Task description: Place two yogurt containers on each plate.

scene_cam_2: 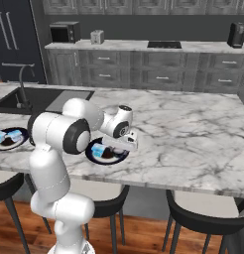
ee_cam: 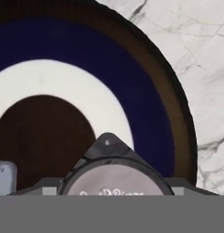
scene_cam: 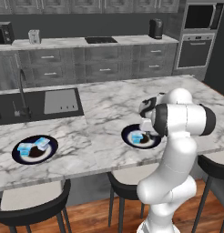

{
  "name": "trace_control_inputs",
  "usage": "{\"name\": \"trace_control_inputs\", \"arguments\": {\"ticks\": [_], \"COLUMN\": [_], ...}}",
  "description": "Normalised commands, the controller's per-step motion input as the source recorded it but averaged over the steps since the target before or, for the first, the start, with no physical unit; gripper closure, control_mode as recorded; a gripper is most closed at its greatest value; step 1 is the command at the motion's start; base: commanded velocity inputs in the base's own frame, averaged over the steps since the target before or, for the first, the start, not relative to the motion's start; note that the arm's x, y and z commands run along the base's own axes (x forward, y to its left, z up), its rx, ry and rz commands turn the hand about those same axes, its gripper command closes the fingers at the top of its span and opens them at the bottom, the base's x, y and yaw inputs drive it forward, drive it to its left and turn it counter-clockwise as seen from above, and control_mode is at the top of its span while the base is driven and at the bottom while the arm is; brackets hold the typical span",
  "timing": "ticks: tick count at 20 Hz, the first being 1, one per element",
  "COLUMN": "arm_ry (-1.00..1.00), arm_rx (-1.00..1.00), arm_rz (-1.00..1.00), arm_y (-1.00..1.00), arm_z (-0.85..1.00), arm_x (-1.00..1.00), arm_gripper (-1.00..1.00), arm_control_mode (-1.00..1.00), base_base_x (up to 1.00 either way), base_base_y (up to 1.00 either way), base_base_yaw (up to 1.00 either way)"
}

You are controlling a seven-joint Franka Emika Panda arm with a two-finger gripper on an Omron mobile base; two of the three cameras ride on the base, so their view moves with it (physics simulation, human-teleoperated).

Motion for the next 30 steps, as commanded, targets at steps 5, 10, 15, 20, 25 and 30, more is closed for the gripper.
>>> {"name": "trace_control_inputs", "arguments": {"ticks": [5, 10, 15, 20, 25, 30], "arm_ry": [0.00, 0.00, 0.00, 0.00, 0.00, 0.00], "arm_rx": [0.00, 0.00, 0.01, 0.00, 0.01, 0.00], "arm_rz": [-0.06, -0.04, -0.03, -0.03, 0.00, 0.00], "arm_y": [0.00, 0.00, 0.00, 0.00, 0.03, 0.06], "arm_z": [-0.14, -0.03, -0.01, -0.01, 0.05, 0.25], "arm_x": [0.14, 0.16, 0.03, 0.00, 0.00, 0.01], "arm_gripper": [1.00, -1.00, -1.00, -1.00, -1.00, -1.00], "arm_control_mode": [-1.00, -1.00, -1.00, -1.00, -1.00, -1.00], "base_base_x": [0.00, 0.00, 0.00, 0.00, 0.00, 0.00], "base_base_y": [0.00, 0.00, 0.00, 0.00, 0.00, 0.00], "base_base_yaw": [0.00, 0.00, 0.00, 0.00, 0.00, 0.00]}}
